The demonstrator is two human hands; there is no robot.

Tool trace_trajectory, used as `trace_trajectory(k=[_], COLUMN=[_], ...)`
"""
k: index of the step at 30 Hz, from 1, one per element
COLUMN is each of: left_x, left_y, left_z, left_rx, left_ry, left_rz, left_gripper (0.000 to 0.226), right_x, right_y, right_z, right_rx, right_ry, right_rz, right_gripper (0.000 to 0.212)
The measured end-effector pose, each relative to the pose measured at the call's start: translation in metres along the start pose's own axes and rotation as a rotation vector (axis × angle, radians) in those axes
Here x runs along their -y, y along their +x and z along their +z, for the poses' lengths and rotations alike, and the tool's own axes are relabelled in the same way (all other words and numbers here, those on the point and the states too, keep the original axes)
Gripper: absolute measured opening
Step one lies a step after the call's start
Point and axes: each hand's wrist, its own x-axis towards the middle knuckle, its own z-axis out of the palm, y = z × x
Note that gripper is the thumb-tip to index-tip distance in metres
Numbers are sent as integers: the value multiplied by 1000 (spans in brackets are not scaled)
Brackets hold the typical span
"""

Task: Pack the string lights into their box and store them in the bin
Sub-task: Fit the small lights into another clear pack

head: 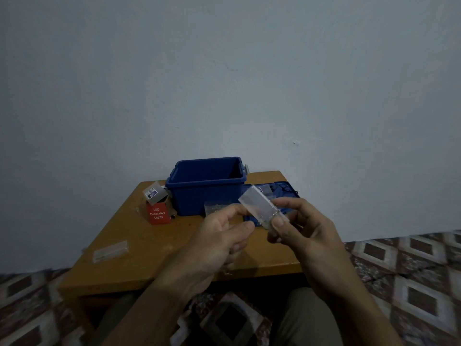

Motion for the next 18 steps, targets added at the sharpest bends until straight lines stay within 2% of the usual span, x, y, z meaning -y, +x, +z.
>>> trace_trajectory(k=[8, 18], left_x=[2, 3], left_y=[3, 2], left_z=[-4, -6], left_rx=[27, 40], left_ry=[4, 46], left_rz=[-29, -10], left_gripper=[24, 24], right_x=[-3, -2], right_y=[0, 1], right_z=[3, 4], right_rx=[-43, -59], right_ry=[-23, 81], right_rz=[16, 57], right_gripper=[25, 30])
